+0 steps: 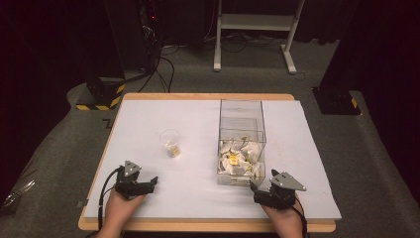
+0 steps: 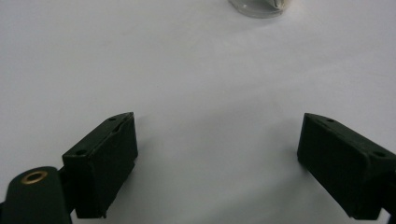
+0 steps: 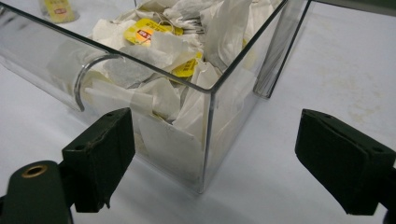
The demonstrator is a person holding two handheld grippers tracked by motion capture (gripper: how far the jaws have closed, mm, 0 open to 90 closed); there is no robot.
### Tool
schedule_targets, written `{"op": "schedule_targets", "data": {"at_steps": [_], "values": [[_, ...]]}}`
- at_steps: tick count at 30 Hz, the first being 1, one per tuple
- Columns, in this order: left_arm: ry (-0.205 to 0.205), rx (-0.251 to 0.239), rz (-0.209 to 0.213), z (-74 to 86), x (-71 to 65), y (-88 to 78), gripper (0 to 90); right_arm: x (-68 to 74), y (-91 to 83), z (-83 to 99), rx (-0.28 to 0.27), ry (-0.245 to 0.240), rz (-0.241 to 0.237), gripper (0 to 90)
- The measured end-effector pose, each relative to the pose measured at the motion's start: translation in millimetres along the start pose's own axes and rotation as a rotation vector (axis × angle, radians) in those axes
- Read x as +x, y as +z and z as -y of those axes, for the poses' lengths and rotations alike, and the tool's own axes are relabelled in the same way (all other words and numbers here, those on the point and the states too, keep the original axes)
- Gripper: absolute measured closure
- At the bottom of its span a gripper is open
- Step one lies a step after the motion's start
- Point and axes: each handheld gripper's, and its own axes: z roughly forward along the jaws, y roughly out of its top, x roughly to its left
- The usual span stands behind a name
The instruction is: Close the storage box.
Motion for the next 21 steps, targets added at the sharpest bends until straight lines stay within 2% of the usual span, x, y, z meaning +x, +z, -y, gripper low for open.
{"op": "schedule_targets", "data": {"at_steps": [8, 12, 21], "values": [[-0.001, 0.0, 0.001, -0.2, 0.3, 0.3, 12.1, -5.1, 3.4, -3.1, -0.023, 0.011, 0.033, 12.4], [0.001, 0.001, 0.001, -0.2, 0.6, 0.3, 12.0, -7.2, 8.3, -6.1, -0.032, 0.022, 0.033, 12.5], [0.0, 0.001, 0.002, -0.1, 0.6, 0.2, 12.0, -9.1, 23.8, -12.4, -0.015, 0.04, 0.049, 12.6]]}}
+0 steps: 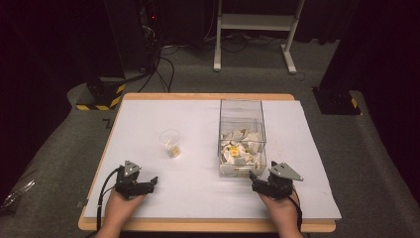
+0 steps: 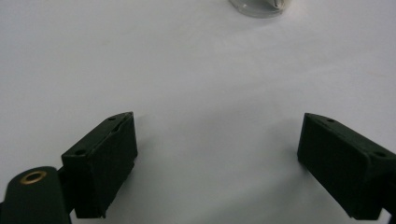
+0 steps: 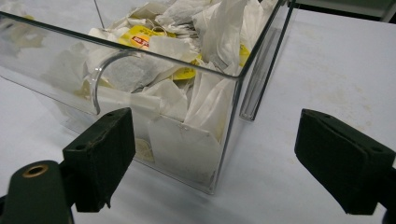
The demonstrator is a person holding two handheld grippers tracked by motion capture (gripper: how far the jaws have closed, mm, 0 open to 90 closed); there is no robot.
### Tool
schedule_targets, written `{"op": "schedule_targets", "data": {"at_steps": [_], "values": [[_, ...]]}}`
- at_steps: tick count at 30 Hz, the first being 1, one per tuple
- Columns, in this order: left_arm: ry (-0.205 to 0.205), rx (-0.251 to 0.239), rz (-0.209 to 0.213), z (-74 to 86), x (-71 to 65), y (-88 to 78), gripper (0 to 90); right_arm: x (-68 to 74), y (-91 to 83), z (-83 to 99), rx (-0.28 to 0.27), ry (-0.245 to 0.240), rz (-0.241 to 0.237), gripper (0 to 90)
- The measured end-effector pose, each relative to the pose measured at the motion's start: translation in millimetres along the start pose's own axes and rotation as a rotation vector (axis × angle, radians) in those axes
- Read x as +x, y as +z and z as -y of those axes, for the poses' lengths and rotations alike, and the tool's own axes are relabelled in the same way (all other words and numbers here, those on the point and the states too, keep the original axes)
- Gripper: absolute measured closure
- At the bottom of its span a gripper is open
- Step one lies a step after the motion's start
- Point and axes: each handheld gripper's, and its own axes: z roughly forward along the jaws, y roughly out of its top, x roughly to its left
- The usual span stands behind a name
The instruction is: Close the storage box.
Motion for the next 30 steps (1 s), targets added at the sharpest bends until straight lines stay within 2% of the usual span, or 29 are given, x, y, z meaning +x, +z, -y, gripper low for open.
{"op": "schedule_targets", "data": {"at_steps": [12, 15, 21, 25, 30], "values": [[0.006, 0.002, 0.008, -0.2, 1.0, -0.1, 11.7, -2.4, 1.9, 0.9, -0.017, 0.035, 0.039, 12.3], [0.008, 0.002, 0.007, -0.2, 0.9, -0.1, 11.6, -3.7, 1.4, -0.3, -0.006, 0.057, 0.038, 12.3], [0.012, 0.002, 0.012, -0.2, 1.0, -0.1, 11.5, -4.7, -2.0, -5.4, 0.018, 0.049, 0.051, 12.5], [0.011, 0.001, 0.011, -0.1, 0.6, -0.2, 11.5, -5.8, -3.6, -7.6, 0.007, 0.056, 0.066, 12.5], [0.018, 0.0, 0.001, -0.1, -0.1, -0.3, 11.5, -7.0, 3.0, -6.7, -0.006, 0.079, 0.069, 12.4]]}}
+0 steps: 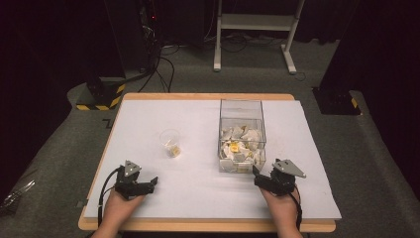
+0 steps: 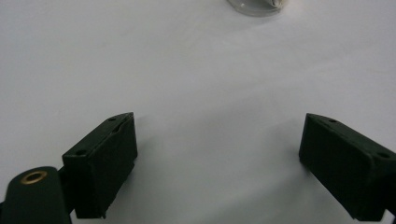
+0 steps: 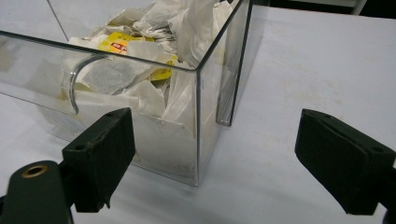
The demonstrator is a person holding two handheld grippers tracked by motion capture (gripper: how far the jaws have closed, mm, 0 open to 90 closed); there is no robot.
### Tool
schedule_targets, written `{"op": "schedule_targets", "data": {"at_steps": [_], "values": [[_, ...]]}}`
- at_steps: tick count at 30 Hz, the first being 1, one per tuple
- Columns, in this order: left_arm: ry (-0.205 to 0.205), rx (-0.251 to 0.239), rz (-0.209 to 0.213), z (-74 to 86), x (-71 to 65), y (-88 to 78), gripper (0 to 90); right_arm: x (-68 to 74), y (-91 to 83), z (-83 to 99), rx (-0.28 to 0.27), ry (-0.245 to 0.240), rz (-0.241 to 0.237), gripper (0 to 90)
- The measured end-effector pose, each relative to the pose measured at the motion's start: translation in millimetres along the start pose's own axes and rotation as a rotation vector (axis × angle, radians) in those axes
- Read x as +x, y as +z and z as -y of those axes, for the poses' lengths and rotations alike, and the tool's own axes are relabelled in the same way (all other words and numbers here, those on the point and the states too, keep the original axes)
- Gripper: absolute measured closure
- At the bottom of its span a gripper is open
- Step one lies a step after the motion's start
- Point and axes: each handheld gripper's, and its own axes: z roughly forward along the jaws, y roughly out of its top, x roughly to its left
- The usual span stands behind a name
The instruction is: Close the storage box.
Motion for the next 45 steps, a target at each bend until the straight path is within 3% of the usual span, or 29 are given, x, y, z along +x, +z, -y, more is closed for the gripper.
{"op": "schedule_targets", "data": {"at_steps": [12, 45], "values": [[-0.003, 0.001, 0.001, -0.1, -0.1, 0.0, 11.6, -2.0, 21.9, -14.1, -0.007, 0.039, 0.033, 13.0], [-0.006, 0.003, 0.007, -0.4, 0.4, 0.4, 11.3, -14.6, 68.0, -42.1, 0.023, 0.084, 0.084, 12.0]]}}
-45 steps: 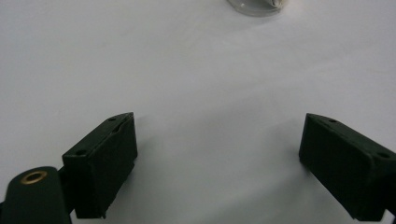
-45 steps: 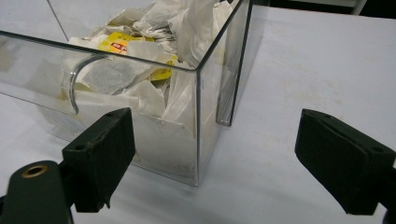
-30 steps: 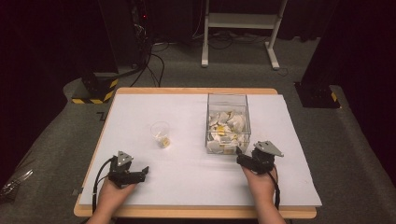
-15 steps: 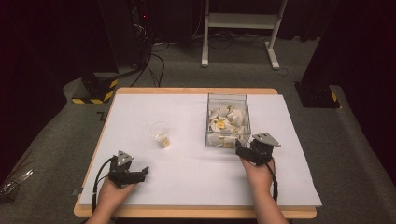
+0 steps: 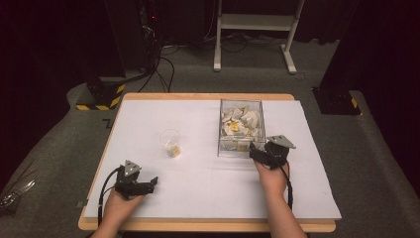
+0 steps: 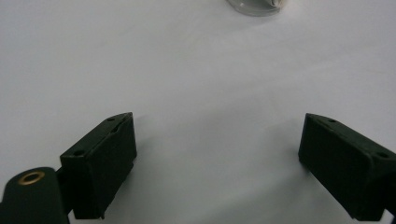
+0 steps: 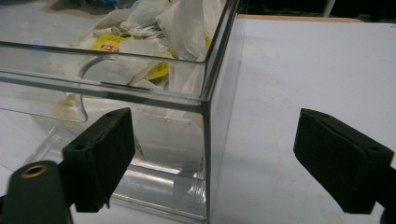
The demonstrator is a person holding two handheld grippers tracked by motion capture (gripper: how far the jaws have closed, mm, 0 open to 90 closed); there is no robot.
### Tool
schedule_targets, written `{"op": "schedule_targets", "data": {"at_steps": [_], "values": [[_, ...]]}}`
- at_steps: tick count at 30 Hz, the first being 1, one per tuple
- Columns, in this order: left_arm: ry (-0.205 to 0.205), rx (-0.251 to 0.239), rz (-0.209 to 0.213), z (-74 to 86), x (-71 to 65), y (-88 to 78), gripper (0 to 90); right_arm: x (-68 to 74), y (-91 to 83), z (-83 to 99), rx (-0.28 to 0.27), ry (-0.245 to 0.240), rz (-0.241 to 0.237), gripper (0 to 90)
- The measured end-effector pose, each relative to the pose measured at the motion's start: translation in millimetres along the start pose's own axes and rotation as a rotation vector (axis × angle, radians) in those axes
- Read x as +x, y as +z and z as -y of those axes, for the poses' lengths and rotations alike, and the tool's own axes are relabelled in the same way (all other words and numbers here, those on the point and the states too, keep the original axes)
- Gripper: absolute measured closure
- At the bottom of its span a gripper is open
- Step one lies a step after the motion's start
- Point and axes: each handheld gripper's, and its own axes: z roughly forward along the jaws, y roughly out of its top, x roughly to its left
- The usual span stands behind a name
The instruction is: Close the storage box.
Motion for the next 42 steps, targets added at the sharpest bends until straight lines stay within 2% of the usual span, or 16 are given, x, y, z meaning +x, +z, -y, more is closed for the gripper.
{"op": "schedule_targets", "data": {"at_steps": [8, 19, 24, 28, 30, 33, 37, 42], "values": [[-0.001, -0.001, 0.0, 0.1, -0.1, 0.0, 11.3, 1.5, -2.3, -0.1, 0.008, -0.006, -0.019, 16.8], [0.0, 0.0, 0.001, 0.1, 0.1, 0.0, 11.3, -4.6, -29.4, 8.1, -0.015, -0.019, -0.067, 20.5], [0.001, 0.0, 0.0, 0.0, 0.2, -0.1, 11.3, -16.8, -45.5, 15.9, -0.022, -0.022, -0.07, 22.2], [0.001, 0.0, 0.001, 0.0, 0.3, -0.1, 11.3, -32.7, -53.8, 26.2, -0.011, -0.019, -0.042, 22.3], [0.001, 0.0, 0.001, 0.0, 0.3, -0.1, 11.3, -42.1, -57.7, 32.0, 0.006, -0.009, -0.036, 22.3], [0.001, 0.0, 0.001, 0.1, 0.3, -0.1, 11.3, -56.5, -63.4, 44.9, 0.062, -0.053, -0.016, 21.4], [0.001, 0.0, 0.001, 0.0, 0.3, -0.1, 11.2, -70.9, -71.7, 57.2, 0.112, -0.061, 0.008, 20.8], [0.003, 0.003, -0.007, -0.2, 0.5, 0.1, 9.9, -78.7, -80.4, 67.6, 0.152, -0.089, 0.045, 21.1]]}}
